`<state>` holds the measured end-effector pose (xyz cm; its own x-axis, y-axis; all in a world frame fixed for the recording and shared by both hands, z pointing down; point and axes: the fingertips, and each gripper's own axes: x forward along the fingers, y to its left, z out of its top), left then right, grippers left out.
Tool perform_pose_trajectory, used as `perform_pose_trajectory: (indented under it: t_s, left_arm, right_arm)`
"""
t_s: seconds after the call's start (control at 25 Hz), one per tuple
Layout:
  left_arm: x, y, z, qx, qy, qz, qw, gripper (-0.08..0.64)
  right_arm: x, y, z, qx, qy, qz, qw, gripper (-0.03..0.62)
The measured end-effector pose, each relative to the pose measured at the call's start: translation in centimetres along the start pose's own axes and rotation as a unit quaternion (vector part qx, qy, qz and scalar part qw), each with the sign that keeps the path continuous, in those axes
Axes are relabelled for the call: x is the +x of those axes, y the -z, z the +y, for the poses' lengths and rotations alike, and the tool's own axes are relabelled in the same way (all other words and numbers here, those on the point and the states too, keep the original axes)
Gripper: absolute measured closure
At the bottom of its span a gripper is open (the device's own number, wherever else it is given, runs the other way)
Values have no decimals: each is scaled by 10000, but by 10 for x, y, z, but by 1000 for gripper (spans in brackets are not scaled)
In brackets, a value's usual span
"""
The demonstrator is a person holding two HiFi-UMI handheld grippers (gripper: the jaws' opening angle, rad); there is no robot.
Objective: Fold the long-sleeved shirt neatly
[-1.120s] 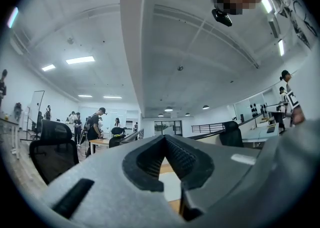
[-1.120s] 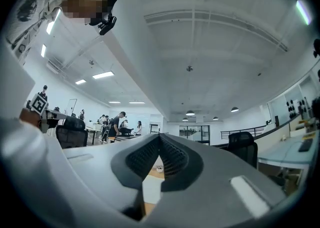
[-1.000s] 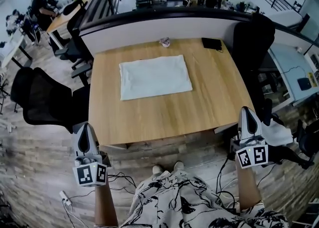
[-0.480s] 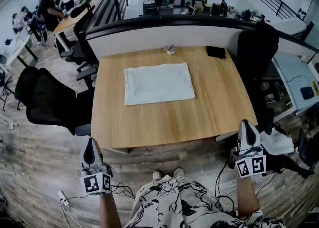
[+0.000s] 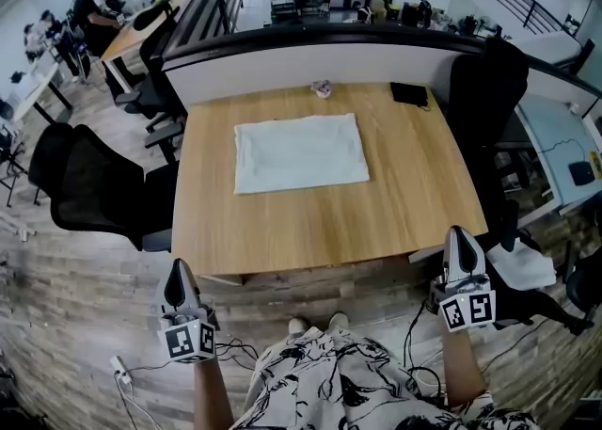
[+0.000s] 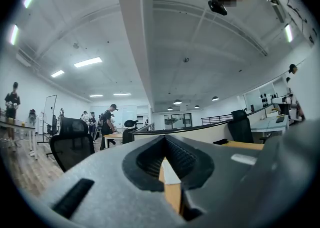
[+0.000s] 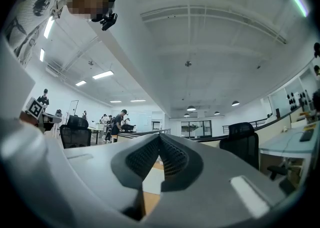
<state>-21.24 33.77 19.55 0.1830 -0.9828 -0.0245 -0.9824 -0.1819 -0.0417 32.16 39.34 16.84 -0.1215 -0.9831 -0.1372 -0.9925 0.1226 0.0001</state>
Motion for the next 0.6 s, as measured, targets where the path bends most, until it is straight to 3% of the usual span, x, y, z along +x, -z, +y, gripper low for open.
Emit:
perform_pose_trajectory:
  t_s: [0.6]
  left_arm:
    - [3, -5, -9, -65, 102, 9, 9999, 558]
  right_arm:
    - [6, 0, 17, -15, -247, 100, 9996, 586]
